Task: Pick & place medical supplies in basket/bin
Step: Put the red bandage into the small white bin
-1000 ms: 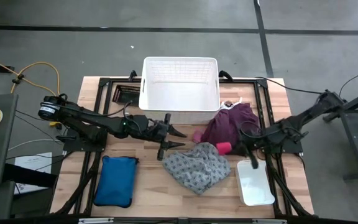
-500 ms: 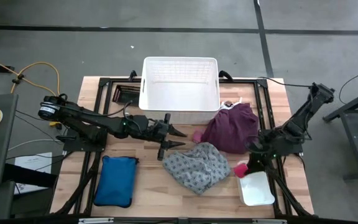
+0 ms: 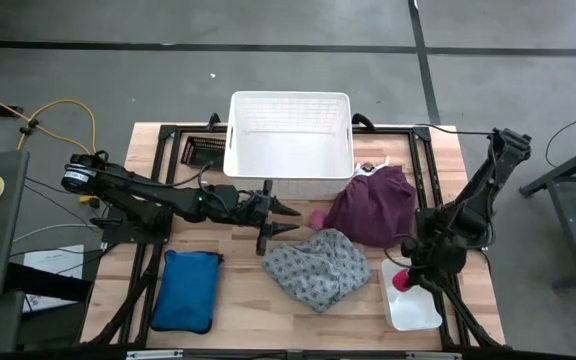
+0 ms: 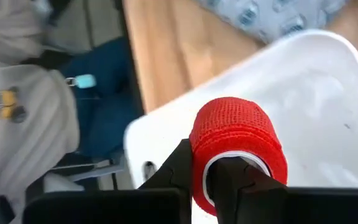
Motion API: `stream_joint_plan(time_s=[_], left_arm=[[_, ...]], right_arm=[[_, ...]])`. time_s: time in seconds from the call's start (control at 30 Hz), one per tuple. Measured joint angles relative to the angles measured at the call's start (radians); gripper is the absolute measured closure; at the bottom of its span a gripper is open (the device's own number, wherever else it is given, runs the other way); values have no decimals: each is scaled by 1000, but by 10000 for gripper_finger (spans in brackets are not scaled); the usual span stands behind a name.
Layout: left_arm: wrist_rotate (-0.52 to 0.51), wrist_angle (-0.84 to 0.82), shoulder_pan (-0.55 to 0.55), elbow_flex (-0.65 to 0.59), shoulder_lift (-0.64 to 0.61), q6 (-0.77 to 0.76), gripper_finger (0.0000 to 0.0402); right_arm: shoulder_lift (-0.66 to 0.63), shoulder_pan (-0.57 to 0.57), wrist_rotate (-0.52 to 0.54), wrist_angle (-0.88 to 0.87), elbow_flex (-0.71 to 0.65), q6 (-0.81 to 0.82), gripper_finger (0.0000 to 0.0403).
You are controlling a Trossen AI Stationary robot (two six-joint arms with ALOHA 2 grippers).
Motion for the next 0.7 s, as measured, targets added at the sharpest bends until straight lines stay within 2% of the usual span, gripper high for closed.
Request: stream_joint_plan(time_s=[0.4, 0.7], left_arm=[[0, 0, 0, 0, 0, 0, 263], [1, 0, 0, 0, 0, 1, 263]], right_arm=[[196, 0, -100, -30, 0, 112, 382], [236, -1, -111, -34, 0, 112, 373]])
